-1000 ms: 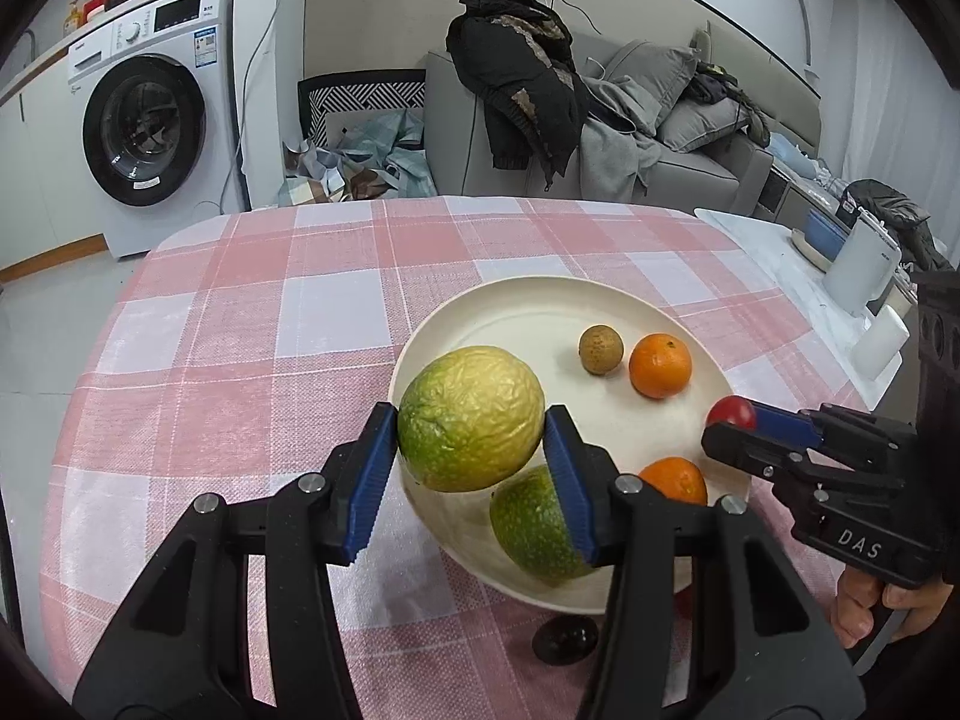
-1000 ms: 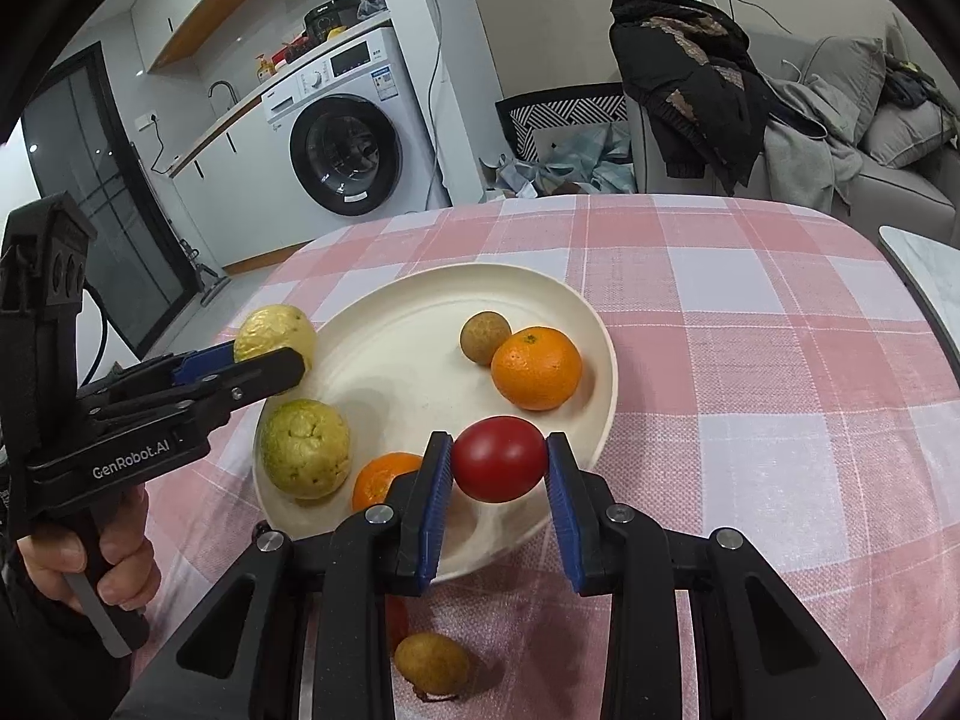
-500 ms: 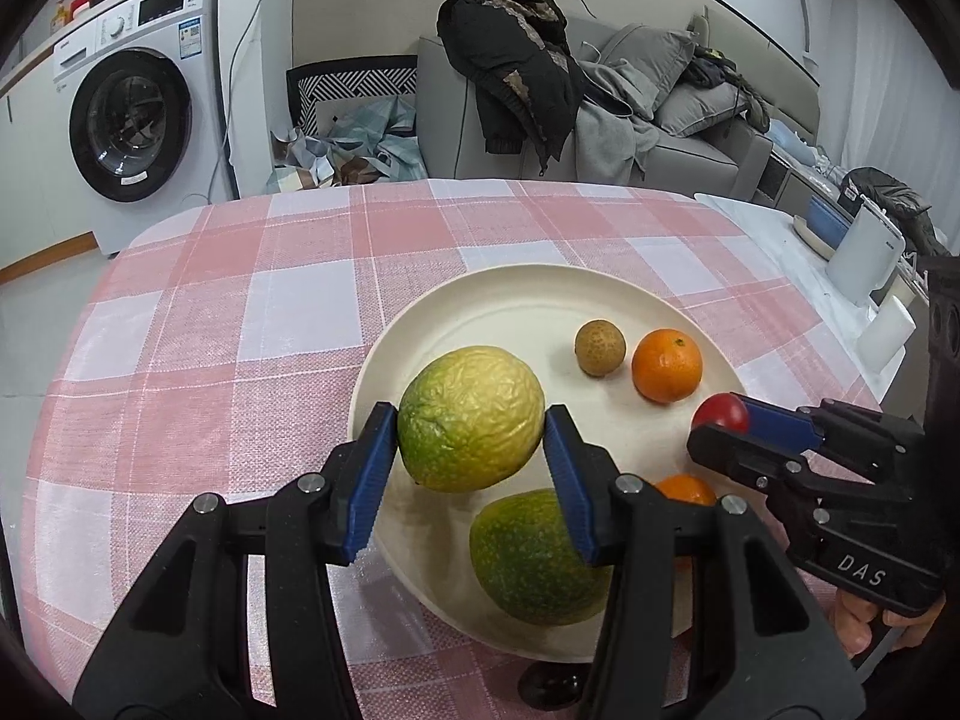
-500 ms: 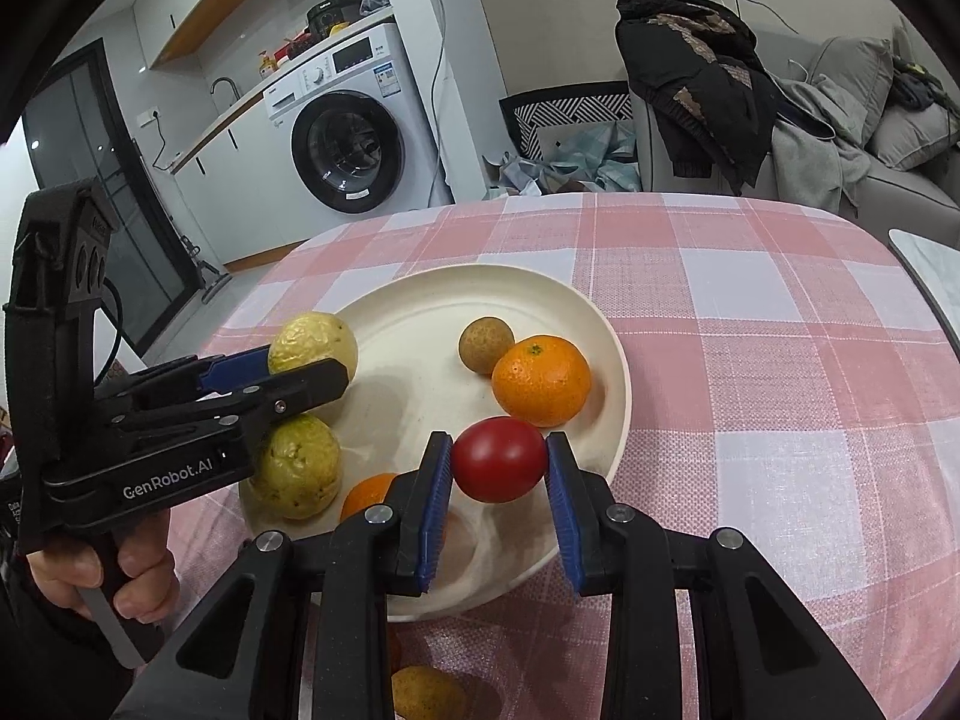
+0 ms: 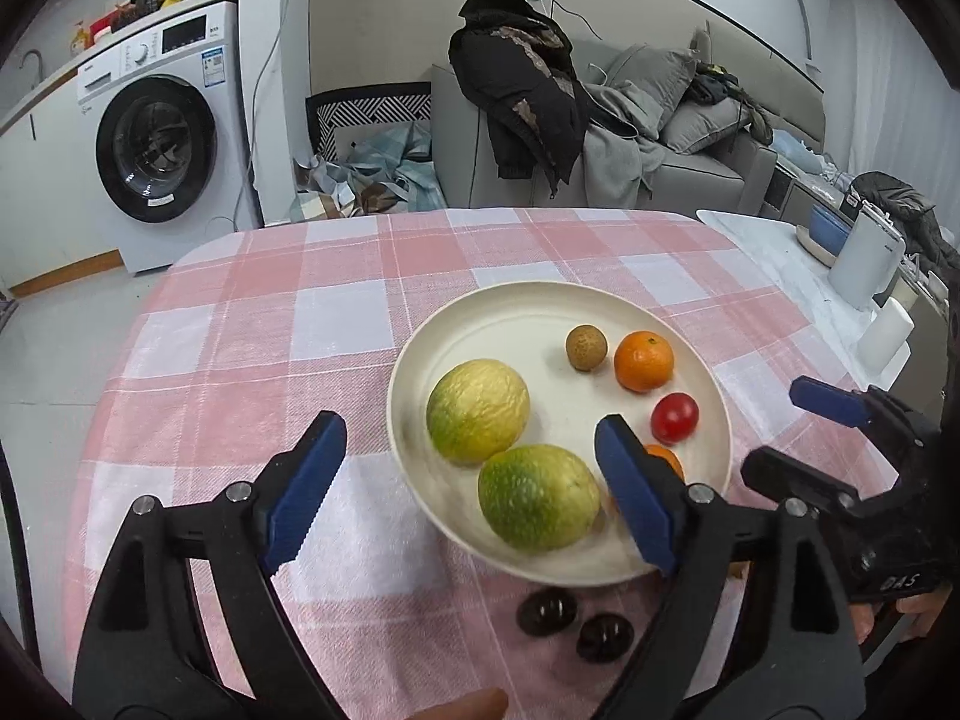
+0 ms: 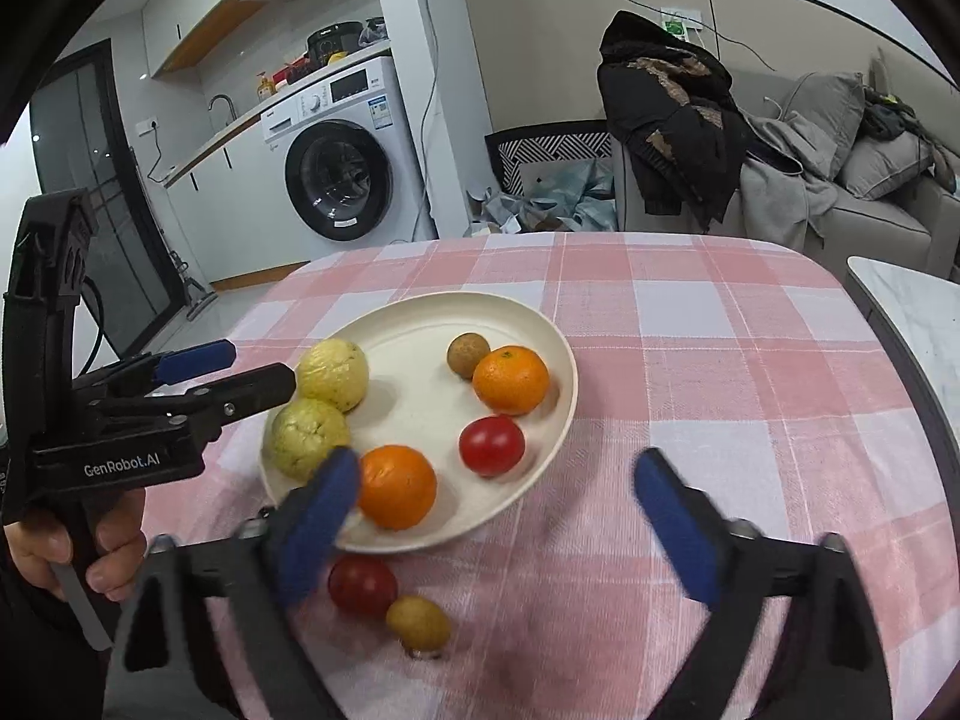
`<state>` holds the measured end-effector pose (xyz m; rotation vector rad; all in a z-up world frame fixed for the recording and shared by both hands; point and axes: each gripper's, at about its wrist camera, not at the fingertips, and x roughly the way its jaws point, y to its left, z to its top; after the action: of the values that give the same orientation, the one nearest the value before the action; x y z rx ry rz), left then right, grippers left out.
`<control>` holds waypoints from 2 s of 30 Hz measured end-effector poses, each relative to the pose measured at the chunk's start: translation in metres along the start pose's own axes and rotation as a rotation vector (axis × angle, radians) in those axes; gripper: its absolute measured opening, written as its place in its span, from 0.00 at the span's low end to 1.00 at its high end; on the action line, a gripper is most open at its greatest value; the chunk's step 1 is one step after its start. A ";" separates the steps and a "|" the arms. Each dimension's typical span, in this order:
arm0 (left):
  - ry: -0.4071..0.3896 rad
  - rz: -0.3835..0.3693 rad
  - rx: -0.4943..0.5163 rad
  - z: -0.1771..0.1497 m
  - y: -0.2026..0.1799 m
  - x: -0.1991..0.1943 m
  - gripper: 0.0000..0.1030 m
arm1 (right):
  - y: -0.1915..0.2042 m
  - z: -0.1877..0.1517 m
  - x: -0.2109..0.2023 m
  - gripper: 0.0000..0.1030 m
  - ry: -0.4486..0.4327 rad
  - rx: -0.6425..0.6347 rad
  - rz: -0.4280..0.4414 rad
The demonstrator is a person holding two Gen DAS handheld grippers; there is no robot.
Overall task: Organize fruits
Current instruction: 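Withdraw both open tools from the plate, then grasp a small brown kiwi with the right tool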
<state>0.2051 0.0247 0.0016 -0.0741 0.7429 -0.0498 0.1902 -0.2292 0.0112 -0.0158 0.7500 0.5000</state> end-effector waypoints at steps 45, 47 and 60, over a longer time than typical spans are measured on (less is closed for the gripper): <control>-0.007 0.023 -0.038 -0.081 0.007 -0.044 0.99 | 0.027 -0.054 0.002 1.00 0.181 -0.157 -0.020; 0.023 -0.013 -0.018 -0.082 0.003 -0.041 0.99 | 0.024 -0.053 0.004 0.99 0.192 -0.139 -0.011; 0.124 -0.062 0.101 -0.094 -0.027 -0.030 0.99 | 0.031 -0.057 0.010 0.58 0.218 -0.188 0.025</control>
<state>0.1187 -0.0047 -0.0444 0.0024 0.8609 -0.1520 0.1466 -0.2084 -0.0324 -0.2396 0.9142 0.5972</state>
